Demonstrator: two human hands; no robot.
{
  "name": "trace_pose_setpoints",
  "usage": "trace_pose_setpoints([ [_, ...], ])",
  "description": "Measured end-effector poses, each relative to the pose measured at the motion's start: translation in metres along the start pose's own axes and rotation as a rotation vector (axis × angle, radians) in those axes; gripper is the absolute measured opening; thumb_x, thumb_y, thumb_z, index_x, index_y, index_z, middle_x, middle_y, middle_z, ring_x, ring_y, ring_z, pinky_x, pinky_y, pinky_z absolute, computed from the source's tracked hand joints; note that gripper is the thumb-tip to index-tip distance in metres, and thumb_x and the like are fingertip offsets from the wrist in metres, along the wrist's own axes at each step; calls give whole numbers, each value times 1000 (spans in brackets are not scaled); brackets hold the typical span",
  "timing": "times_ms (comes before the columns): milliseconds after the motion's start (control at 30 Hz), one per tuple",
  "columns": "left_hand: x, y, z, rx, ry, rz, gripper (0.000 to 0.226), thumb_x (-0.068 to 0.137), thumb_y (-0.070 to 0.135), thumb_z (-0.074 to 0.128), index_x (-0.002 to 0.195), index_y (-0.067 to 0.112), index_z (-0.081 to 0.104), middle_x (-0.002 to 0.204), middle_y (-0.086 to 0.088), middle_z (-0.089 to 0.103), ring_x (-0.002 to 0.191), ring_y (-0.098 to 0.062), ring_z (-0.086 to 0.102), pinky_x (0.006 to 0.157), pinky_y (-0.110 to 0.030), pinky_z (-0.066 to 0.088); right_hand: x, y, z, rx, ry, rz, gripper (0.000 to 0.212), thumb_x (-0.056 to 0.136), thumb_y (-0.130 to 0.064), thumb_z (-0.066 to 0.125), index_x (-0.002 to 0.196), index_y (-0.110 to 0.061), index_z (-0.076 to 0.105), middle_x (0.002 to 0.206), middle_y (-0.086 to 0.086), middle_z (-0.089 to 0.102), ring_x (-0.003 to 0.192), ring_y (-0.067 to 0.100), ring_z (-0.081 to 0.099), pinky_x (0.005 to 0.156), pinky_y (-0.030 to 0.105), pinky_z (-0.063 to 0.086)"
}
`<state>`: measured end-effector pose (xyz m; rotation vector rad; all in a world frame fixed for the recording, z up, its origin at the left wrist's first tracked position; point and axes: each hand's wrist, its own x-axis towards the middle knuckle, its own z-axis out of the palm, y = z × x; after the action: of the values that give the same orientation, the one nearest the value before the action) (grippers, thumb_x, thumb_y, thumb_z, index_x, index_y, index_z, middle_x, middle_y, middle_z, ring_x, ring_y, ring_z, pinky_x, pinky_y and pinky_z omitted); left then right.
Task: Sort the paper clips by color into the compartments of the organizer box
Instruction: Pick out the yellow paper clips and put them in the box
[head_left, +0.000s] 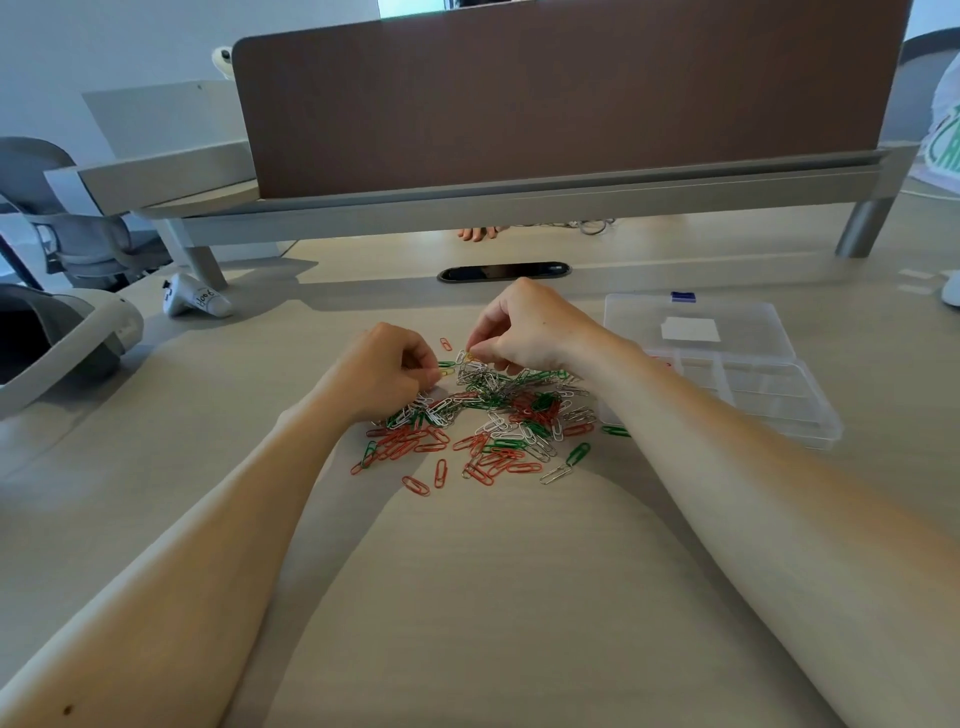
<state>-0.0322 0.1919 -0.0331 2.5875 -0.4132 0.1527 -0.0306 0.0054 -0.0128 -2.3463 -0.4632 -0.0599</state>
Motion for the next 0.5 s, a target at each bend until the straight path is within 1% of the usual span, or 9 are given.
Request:
trace_pose_setpoints([
  [67,-4,2,-1,-86,36,9,5,84,13,71,81,16,68,76,0,70,70,-14,65,69,-24,54,0,-1,0,24,-4,-7,5,86,-10,71,89,-12,75,70,3,71,67,20,69,70,35,61],
  [133,-7,5,-2,-177,57,31,6,82,10,72,82,15,69,76,0,72,70,-13,68,70,-21,55,0,-2,1,40,-6,-15,4,85,-11,72,88,-12,75,70,5,72,67,21,70,71,38,61],
  [200,-8,7,-2,-247,81,55,6,81,9,72,84,13,70,77,-1,73,71,-11,69,71,-21,56,0,-1,1,57,-8,-14,3,85,-12,73,86,-12,75,69,6,72,64,20,69,72,40,61],
  [267,-8,10,-3,-288,94,70,7,81,8,72,88,10,72,78,-3,73,73,-15,69,72,-24,56,-1,-1,0,78,-9,-7,4,84,-11,74,87,-10,75,70,8,72,64,19,69,72,40,61],
  [367,-8,18,-3,-325,124,98,11,80,4,72,88,11,73,79,-4,73,75,-16,70,75,-26,58,-4,-3,-6,123,-17,13,6,83,-9,74,88,-6,76,73,12,73,65,20,69,69,35,61],
  [433,-8,27,-2,-374,138,135,13,81,2,72,88,13,72,78,-2,72,73,-12,69,74,-24,58,-11,-3,-15,126,-7,25,5,83,-10,74,85,-6,76,72,11,72,63,17,68,66,31,61],
  [500,-6,41,-1,-414,148,196,10,82,6,71,88,14,72,79,0,72,71,-8,68,73,-21,57,-23,1,-32,80,29,37,4,83,-13,75,83,-9,75,71,8,71,61,14,67,64,28,60],
])
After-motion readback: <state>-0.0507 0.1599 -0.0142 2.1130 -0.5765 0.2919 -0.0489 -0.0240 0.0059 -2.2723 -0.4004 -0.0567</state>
